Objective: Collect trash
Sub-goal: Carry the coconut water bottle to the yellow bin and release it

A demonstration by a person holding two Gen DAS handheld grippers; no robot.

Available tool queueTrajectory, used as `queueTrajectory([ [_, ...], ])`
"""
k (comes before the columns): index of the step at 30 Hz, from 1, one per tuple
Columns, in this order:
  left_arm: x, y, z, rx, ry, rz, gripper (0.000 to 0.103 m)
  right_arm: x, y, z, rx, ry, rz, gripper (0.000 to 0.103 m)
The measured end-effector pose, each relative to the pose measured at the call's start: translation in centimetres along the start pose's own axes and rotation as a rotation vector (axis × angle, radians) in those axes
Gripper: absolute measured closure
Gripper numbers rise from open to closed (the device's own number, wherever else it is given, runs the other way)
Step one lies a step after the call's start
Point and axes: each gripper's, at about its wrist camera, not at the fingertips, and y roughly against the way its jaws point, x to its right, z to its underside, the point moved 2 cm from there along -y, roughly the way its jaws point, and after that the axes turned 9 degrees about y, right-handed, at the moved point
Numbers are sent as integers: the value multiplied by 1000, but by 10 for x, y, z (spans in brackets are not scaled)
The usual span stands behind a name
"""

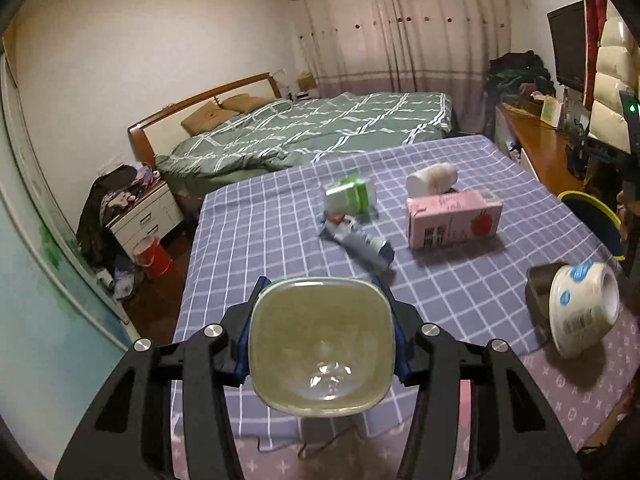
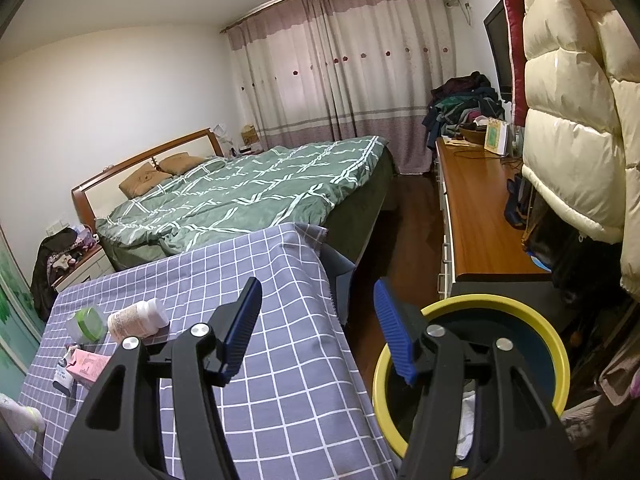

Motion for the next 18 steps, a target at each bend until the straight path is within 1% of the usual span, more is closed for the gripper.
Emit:
queueTrajectory([
  [5, 5, -15, -15, 36, 5, 5, 52, 0, 0, 0, 0, -2, -1, 47],
  [9, 4, -32, -29, 46, 30, 9, 52, 1, 2, -1, 4, -9, -4, 47],
  [11, 5, -37, -33, 39, 41, 14, 52, 2, 4, -2, 5, -14, -7, 47],
  [12, 6, -39, -37, 28, 51, 44, 52, 3, 7, -4, 13, -18, -8, 47],
  [14, 11, -38, -43, 25, 46, 68, 52, 6, 15, -8, 28, -23, -14, 47],
  [17, 29, -31, -58, 51, 0, 97, 52, 10, 27, -11, 38, -22, -30, 47],
  [18, 40, -27, -66, 62, -20, 128, 52, 13, 33, -12, 39, -15, -31, 47],
])
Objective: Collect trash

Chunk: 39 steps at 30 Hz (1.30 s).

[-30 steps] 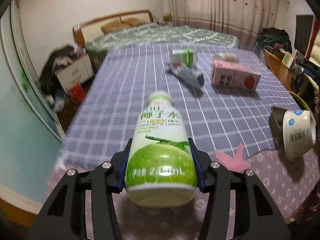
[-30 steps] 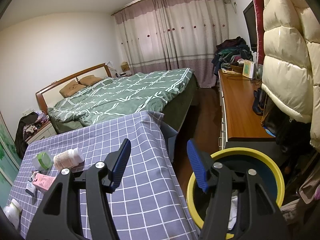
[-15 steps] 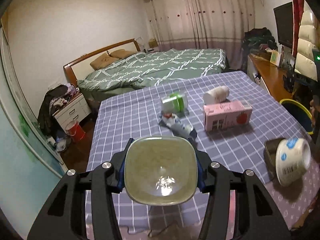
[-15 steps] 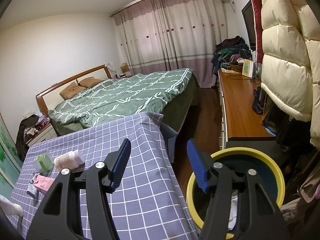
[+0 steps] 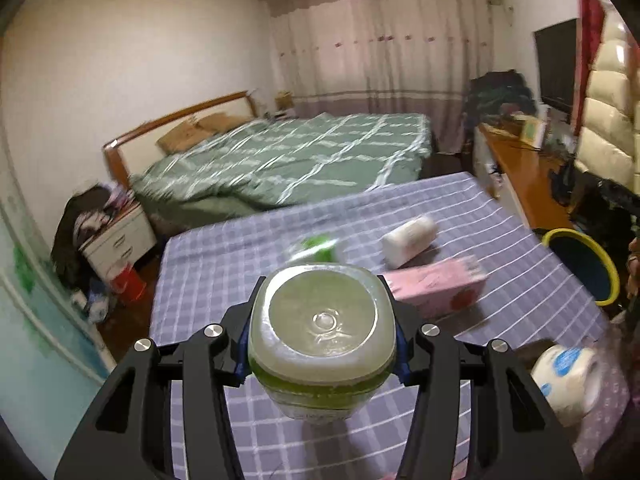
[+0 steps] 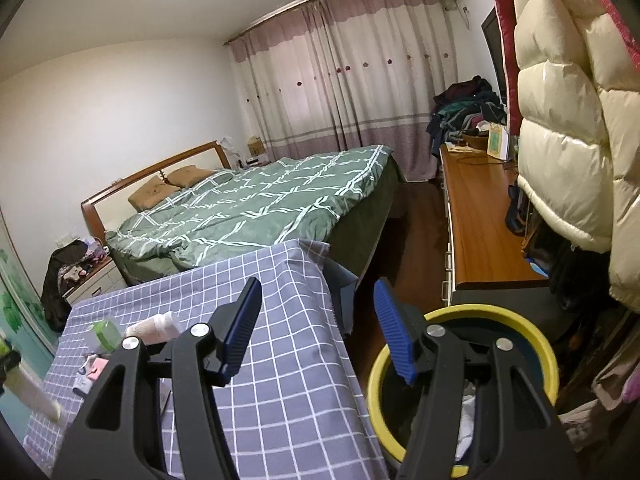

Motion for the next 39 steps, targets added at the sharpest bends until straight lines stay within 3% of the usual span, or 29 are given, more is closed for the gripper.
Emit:
queueTrajectory([
  [8, 91, 8, -60, 39, -126, 262, 52, 49, 39, 14, -16, 27, 122, 47],
  [14, 197, -16, -87, -61, -231, 549, 52, 101, 58, 35, -48, -20, 242, 47],
  [16, 234, -24, -89, -85, -264, 612, 52, 114, 64, 41, -56, -36, 264, 47],
  [22, 343, -61, -76, -198, -337, 757, 52, 137, 85, 54, -58, -47, 323, 47],
  [27, 408, -96, -60, -254, -371, 773, 52, 149, 98, 65, -73, -64, 380, 41],
  [28, 413, -101, -56, -253, -369, 770, 49, 151, 98, 67, -79, -65, 385, 41],
  [29, 418, -106, -55, -252, -368, 768, 38, 151, 98, 68, -85, -65, 389, 41],
  [30, 422, -111, -55, -255, -356, 765, 34, 151, 96, 70, -93, -65, 390, 41],
  [34, 408, -114, -63, -258, -291, 764, 31, 146, 88, 70, -101, -60, 373, 41],
  [39, 325, -85, -85, -125, -182, 706, 15, 131, 69, 65, -94, -63, 323, 39],
])
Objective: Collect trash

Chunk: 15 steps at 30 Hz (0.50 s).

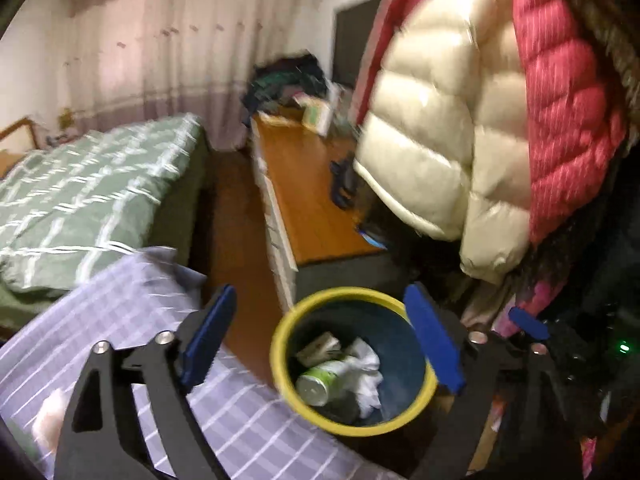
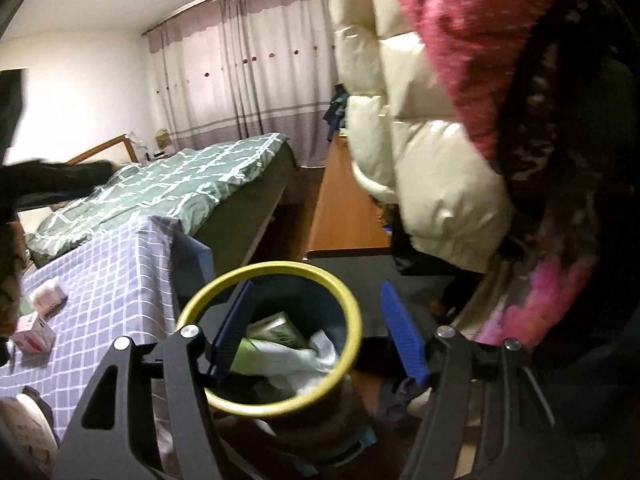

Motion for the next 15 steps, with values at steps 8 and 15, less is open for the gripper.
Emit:
queueTrajectory([
  [8, -79, 134, 40, 245, 63, -233, 6, -57, -13, -10, 6, 46, -103, 39],
  [15, -171, 231, 124, 346, 207, -506, 5, -116, -7, -18, 20, 113, -174, 39],
])
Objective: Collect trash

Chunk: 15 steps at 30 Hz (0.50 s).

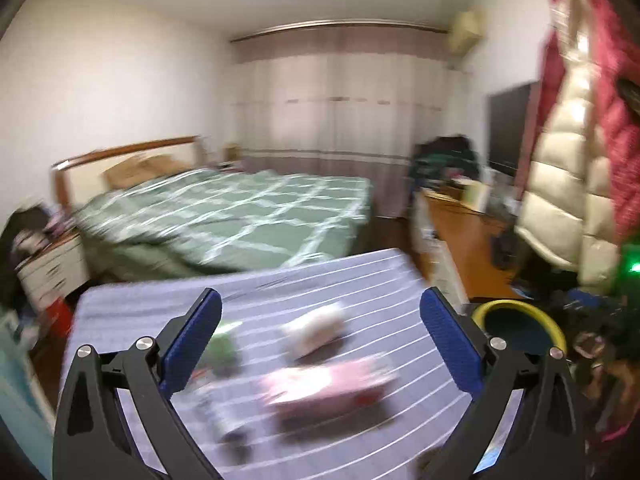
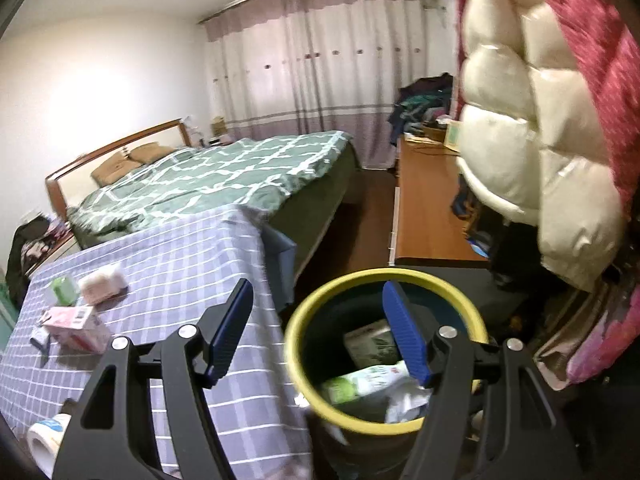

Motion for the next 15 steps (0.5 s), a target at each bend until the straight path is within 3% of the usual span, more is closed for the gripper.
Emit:
queueTrajectory([
  [3, -55, 11, 16, 9, 52, -133, 5, -23, 5, -3, -3, 35, -30, 39],
  [6, -98, 18, 28, 1, 102, -210, 5, -43, 10, -4, -16, 54, -65, 39],
  [13, -138, 35, 45, 48, 105, -281, 5, -78, 25, 7, -67, 113, -138, 39],
  [15, -146, 31, 47, 28, 120, -281, 5, -86, 29, 11, -77, 127, -152, 39],
])
